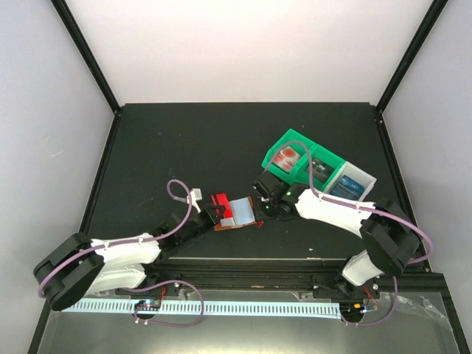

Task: Put the credit cards into the card holder
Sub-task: Insert the credit card into the card holder.

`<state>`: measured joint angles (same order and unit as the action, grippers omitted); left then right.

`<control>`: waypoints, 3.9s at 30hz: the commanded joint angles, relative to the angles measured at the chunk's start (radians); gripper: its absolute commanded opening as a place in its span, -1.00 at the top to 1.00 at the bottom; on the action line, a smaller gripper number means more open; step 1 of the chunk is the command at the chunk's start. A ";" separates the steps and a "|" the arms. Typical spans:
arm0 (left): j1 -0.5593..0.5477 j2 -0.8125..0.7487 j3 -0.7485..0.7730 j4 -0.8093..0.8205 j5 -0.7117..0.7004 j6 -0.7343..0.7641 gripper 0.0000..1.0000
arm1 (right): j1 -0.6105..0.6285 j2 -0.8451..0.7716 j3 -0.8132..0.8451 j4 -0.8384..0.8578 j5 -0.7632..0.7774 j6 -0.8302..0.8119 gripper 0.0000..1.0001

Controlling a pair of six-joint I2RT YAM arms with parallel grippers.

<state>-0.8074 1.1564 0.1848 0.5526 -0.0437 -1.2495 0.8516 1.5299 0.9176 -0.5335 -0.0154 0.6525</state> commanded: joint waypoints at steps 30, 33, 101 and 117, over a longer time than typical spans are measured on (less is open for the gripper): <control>-0.053 0.237 0.025 0.155 -0.007 -0.012 0.97 | -0.020 0.112 0.139 -0.013 0.042 -0.142 0.98; -0.056 0.263 0.025 0.191 -0.002 -0.018 0.97 | -0.021 0.122 0.134 -0.003 0.022 -0.143 0.98; -0.065 0.487 0.079 0.369 0.044 -0.108 0.96 | -0.021 0.105 0.084 0.018 0.015 -0.119 0.98; -0.063 0.331 0.184 -0.109 0.080 0.044 0.09 | -0.020 0.101 0.083 0.017 0.017 -0.122 0.98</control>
<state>-0.8658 1.5352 0.3111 0.6510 0.0040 -1.2766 0.8341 1.6363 1.0203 -0.5121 -0.0013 0.5293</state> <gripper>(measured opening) 0.363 0.009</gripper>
